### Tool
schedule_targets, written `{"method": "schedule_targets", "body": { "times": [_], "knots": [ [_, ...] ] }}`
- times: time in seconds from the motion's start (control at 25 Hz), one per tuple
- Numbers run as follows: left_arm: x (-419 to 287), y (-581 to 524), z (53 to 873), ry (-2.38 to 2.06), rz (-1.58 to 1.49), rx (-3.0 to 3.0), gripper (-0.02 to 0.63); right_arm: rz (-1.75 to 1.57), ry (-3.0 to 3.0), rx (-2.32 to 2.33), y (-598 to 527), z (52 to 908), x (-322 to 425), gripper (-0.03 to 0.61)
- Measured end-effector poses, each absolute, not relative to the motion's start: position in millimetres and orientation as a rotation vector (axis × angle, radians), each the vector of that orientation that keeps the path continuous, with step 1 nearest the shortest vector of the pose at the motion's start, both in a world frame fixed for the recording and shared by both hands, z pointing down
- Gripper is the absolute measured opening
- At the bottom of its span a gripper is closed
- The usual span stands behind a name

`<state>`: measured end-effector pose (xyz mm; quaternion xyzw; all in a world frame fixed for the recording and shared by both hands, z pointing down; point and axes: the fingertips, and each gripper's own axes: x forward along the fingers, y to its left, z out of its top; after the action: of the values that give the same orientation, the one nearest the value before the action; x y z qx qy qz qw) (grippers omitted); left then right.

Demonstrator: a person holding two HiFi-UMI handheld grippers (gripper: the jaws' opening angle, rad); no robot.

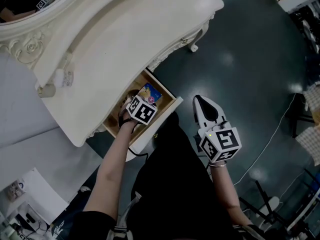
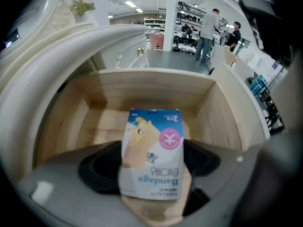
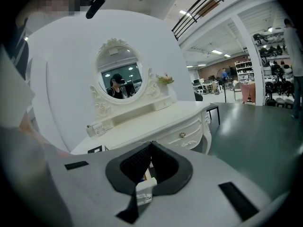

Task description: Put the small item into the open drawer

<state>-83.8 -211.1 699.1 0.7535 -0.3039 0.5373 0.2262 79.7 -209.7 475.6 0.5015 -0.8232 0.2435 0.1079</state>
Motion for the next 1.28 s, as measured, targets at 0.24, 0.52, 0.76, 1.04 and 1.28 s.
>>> {"method": "schedule_targets", "body": {
  "times": [0.24, 0.52, 0.76, 1.04, 1.28],
  "knots": [
    [-85, -213, 702, -0.852, 1.508, 2.066, 0.407, 0.722, -2.421, 1.466, -210, 478, 82, 0.005],
    [-86, -215, 701, -0.872, 1.493, 2.065, 0.413, 0.721, -2.425, 1.459, -210, 477, 82, 0.005],
    [-83, -214, 692, -0.874, 1.393, 2.041, 0.420, 0.716, -2.435, 1.449, -209, 474, 80, 0.005],
    [-81, -220, 652, -0.986, 1.288, 2.101, 0.414, 0.692, -2.467, 1.434, -207, 467, 75, 0.005],
    [-77, -221, 611, -1.105, 1.171, 2.157, 0.361, 0.667, -2.503, 1.416, -202, 457, 70, 0.005]
  ]
}}
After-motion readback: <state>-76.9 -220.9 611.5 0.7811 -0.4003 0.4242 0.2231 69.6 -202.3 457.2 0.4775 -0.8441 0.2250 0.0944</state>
